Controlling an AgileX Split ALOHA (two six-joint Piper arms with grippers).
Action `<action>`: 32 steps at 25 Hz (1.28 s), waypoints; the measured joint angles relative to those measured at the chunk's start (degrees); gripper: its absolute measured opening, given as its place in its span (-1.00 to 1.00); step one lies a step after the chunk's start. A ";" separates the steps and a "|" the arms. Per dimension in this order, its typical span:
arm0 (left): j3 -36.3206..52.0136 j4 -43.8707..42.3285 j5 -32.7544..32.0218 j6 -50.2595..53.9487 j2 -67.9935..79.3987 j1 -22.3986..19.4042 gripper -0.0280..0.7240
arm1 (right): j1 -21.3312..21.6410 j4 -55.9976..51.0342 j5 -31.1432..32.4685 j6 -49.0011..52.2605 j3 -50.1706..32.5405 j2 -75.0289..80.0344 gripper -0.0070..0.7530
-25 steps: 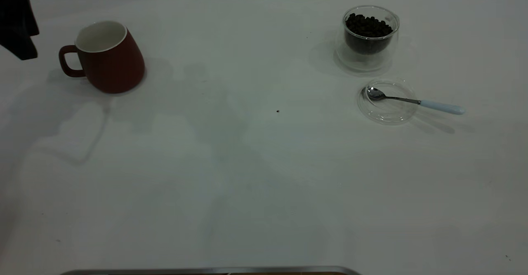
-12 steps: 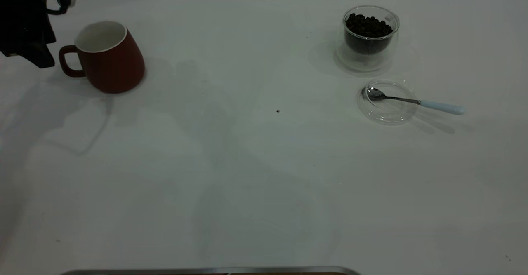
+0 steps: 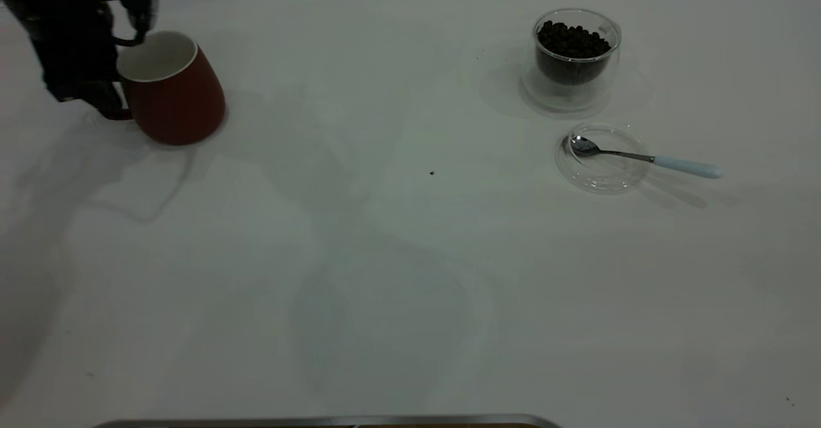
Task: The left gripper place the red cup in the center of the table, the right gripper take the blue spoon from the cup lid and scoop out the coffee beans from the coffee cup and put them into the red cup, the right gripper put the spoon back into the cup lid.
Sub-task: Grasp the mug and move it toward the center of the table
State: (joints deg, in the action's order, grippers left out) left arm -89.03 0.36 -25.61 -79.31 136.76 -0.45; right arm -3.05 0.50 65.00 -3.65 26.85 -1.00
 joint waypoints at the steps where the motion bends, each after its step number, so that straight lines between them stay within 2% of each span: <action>1: -0.73 -0.36 -0.18 -0.14 0.56 0.29 0.49 | 0.00 0.00 0.00 0.00 0.00 0.00 0.46; 8: -2.90 -0.36 1.30 -4.49 1.68 3.20 0.49 | 0.00 0.00 0.00 0.00 0.00 0.00 0.46; 23: -2.90 -0.36 3.71 -10.04 1.68 14.96 0.49 | 0.00 0.00 0.00 0.00 0.00 0.00 0.46; 32: -2.90 7.18 4.11 -10.29 1.68 22.61 0.49 | 0.00 0.00 0.00 0.00 0.00 0.00 0.46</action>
State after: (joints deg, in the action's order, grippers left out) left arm -91.94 7.54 -21.50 -89.60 138.44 22.16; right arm -3.05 0.50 65.00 -3.65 26.85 -1.00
